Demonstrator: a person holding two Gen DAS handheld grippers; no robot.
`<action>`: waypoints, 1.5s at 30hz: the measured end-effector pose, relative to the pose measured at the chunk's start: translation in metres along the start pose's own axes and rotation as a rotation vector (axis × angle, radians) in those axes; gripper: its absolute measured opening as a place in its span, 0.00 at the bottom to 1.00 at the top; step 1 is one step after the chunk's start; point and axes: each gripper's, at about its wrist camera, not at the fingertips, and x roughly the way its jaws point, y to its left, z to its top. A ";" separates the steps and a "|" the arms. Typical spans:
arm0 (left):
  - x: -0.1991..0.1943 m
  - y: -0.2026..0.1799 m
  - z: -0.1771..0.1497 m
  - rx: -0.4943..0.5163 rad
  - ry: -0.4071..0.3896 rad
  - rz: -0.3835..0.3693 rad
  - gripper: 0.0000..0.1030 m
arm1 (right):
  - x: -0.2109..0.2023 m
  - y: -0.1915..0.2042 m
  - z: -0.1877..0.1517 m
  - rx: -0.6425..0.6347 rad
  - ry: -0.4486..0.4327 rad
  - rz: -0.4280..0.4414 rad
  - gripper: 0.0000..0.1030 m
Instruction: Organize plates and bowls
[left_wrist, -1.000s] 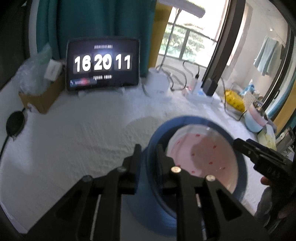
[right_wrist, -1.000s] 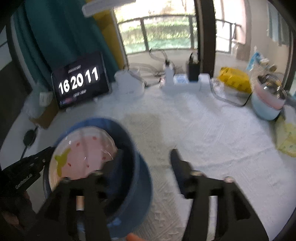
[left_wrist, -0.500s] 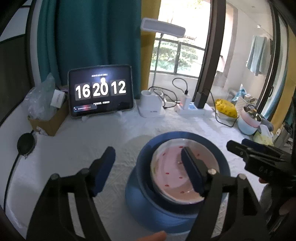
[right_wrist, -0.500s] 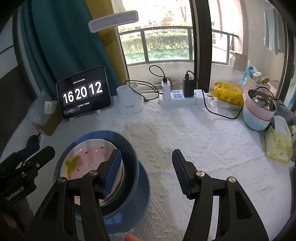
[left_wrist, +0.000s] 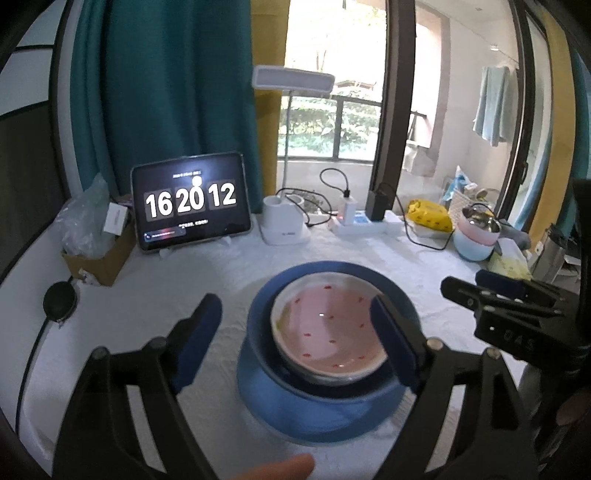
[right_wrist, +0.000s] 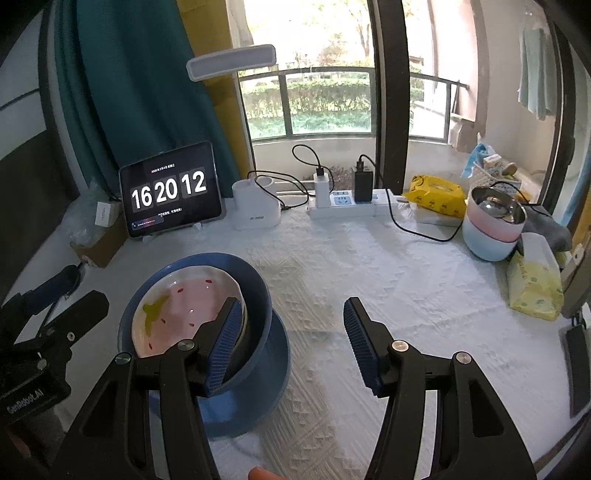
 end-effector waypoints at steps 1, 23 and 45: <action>-0.003 -0.001 -0.001 0.001 -0.006 -0.002 0.81 | -0.003 -0.001 -0.001 0.000 -0.003 -0.002 0.59; -0.064 -0.037 -0.021 0.046 -0.084 -0.054 0.81 | -0.071 -0.025 -0.035 0.026 -0.075 -0.037 0.59; -0.128 -0.046 -0.011 0.078 -0.214 -0.048 0.81 | -0.156 -0.047 -0.042 0.034 -0.214 -0.103 0.59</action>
